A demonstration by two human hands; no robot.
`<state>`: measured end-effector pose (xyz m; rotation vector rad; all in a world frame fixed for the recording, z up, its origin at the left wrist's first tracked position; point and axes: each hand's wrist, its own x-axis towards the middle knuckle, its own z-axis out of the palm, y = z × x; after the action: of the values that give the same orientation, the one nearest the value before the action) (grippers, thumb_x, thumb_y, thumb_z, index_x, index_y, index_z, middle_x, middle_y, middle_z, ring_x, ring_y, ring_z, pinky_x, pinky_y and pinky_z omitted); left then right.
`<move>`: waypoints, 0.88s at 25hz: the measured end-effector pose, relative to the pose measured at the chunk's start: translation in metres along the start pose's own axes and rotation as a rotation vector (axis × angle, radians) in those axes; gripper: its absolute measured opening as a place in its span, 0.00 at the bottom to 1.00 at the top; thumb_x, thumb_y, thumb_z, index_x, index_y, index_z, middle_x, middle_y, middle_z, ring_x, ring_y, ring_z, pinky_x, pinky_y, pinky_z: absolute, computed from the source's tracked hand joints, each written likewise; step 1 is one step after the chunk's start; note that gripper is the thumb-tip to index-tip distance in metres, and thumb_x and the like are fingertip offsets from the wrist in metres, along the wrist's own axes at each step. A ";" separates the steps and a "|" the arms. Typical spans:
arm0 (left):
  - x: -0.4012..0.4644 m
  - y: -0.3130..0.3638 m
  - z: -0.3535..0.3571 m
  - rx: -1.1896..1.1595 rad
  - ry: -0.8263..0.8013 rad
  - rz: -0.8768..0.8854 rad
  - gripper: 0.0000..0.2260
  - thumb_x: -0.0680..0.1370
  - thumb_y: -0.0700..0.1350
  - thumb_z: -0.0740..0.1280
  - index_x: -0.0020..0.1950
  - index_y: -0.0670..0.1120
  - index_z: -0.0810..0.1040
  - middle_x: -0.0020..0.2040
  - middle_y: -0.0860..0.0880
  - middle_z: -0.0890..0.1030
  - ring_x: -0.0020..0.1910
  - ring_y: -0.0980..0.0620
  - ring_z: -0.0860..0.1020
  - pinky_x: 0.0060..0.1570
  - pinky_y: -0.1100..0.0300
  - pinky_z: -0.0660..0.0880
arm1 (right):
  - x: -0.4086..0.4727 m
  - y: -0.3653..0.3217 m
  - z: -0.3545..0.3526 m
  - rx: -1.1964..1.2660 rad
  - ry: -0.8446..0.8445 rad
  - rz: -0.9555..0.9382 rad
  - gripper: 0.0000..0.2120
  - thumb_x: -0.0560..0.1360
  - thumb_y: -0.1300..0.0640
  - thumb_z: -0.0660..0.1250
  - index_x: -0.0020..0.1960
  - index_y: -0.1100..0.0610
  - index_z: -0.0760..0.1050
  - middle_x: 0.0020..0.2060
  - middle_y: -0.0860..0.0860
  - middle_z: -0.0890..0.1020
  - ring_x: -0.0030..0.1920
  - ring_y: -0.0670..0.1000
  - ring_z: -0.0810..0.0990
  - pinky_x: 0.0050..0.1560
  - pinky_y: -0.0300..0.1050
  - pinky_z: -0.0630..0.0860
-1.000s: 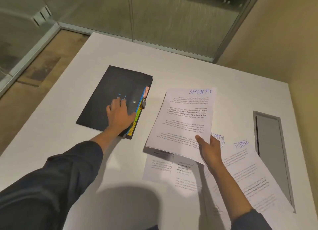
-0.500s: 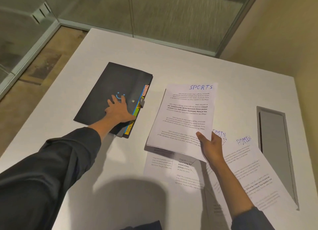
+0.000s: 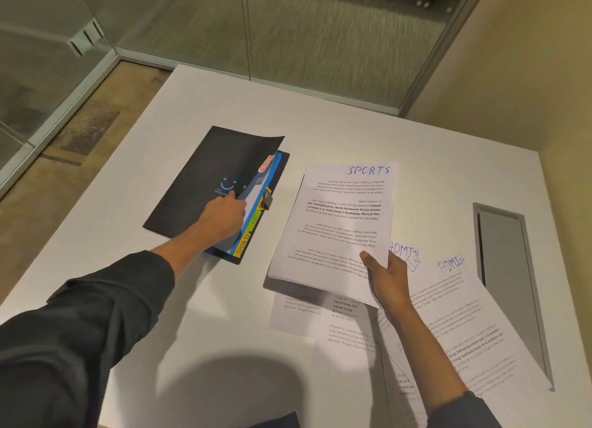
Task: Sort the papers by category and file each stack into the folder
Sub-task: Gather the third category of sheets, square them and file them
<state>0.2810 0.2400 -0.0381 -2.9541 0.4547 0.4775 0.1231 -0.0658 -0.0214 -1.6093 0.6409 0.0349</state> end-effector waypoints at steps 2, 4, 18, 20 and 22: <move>0.000 -0.001 0.014 -0.026 0.051 -0.011 0.14 0.82 0.50 0.56 0.58 0.44 0.75 0.61 0.41 0.76 0.47 0.45 0.79 0.49 0.51 0.79 | -0.003 0.000 0.000 0.002 -0.001 0.002 0.14 0.79 0.61 0.67 0.64 0.58 0.78 0.55 0.48 0.84 0.55 0.44 0.82 0.54 0.37 0.76; 0.002 -0.001 0.027 -0.066 0.050 -0.029 0.18 0.80 0.55 0.59 0.63 0.45 0.73 0.70 0.41 0.71 0.51 0.45 0.80 0.49 0.52 0.78 | -0.005 0.001 0.000 0.003 0.003 0.007 0.14 0.78 0.61 0.67 0.64 0.58 0.78 0.55 0.48 0.84 0.55 0.46 0.82 0.57 0.41 0.76; -0.002 -0.002 0.022 -0.071 -0.081 -0.009 0.34 0.77 0.51 0.63 0.79 0.47 0.51 0.79 0.42 0.54 0.59 0.45 0.76 0.49 0.55 0.78 | -0.006 0.000 0.004 0.012 -0.013 0.009 0.13 0.78 0.62 0.67 0.63 0.59 0.79 0.54 0.49 0.85 0.55 0.48 0.83 0.59 0.45 0.77; -0.002 -0.004 0.024 -0.056 -0.072 0.013 0.31 0.79 0.51 0.61 0.79 0.47 0.51 0.78 0.42 0.54 0.56 0.46 0.78 0.46 0.56 0.78 | -0.007 0.000 0.005 0.016 -0.016 0.007 0.13 0.78 0.62 0.67 0.63 0.59 0.79 0.54 0.49 0.85 0.55 0.48 0.83 0.58 0.44 0.77; -0.001 -0.008 0.025 -0.065 -0.081 0.030 0.30 0.80 0.51 0.59 0.79 0.47 0.51 0.79 0.42 0.54 0.56 0.46 0.77 0.45 0.56 0.78 | -0.008 0.000 0.005 0.019 -0.018 0.003 0.13 0.78 0.62 0.67 0.63 0.59 0.79 0.54 0.48 0.84 0.55 0.47 0.83 0.56 0.40 0.77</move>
<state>0.2752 0.2517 -0.0612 -2.9798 0.4844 0.6244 0.1182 -0.0586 -0.0188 -1.5881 0.6278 0.0453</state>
